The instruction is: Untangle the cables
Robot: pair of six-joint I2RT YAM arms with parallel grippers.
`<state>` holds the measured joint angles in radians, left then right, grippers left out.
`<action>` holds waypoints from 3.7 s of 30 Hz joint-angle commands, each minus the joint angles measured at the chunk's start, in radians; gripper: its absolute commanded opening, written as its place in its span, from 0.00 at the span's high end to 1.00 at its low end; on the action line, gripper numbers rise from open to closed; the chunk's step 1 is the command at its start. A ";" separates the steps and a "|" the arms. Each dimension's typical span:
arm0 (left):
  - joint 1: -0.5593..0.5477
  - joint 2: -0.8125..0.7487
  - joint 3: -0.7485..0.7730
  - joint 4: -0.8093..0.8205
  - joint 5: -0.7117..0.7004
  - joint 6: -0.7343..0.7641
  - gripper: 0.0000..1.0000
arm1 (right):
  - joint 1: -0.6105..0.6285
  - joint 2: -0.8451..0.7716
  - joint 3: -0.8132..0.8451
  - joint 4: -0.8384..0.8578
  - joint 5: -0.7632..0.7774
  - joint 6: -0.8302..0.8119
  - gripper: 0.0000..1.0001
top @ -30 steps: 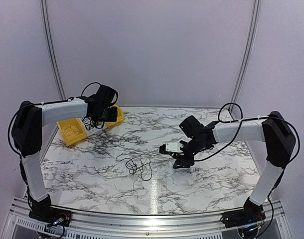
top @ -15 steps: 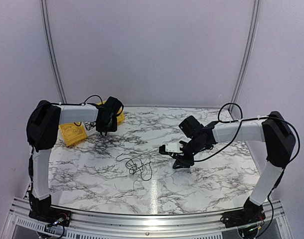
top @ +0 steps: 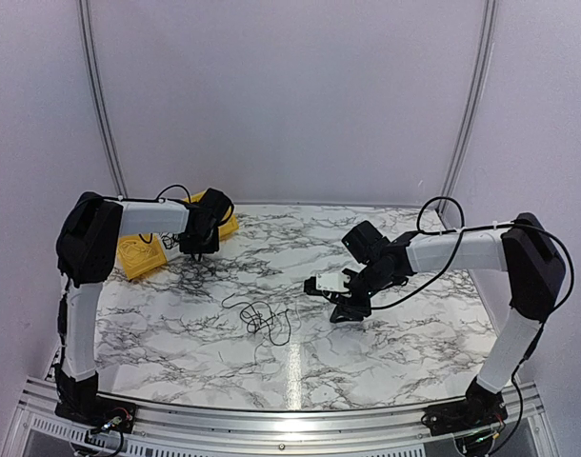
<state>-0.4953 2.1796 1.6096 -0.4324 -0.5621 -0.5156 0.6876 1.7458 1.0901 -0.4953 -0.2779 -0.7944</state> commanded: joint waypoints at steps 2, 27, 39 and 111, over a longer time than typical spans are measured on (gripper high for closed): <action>0.018 0.034 0.029 -0.030 -0.017 0.002 0.66 | 0.010 -0.025 0.034 -0.014 0.003 -0.007 0.45; 0.043 -0.161 -0.010 -0.020 -0.076 0.120 1.00 | 0.010 -0.025 0.033 -0.013 0.014 -0.008 0.45; 0.161 -0.104 0.067 0.041 -0.002 0.175 1.00 | 0.010 -0.021 0.034 -0.017 0.019 -0.010 0.45; 0.033 -0.059 -0.004 0.056 0.108 0.040 0.61 | 0.021 0.064 0.047 -0.015 0.020 0.003 0.45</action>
<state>-0.4683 2.0655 1.5345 -0.3794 -0.4496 -0.4305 0.6930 1.7889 1.0973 -0.5018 -0.2451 -0.7937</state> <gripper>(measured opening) 0.415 0.550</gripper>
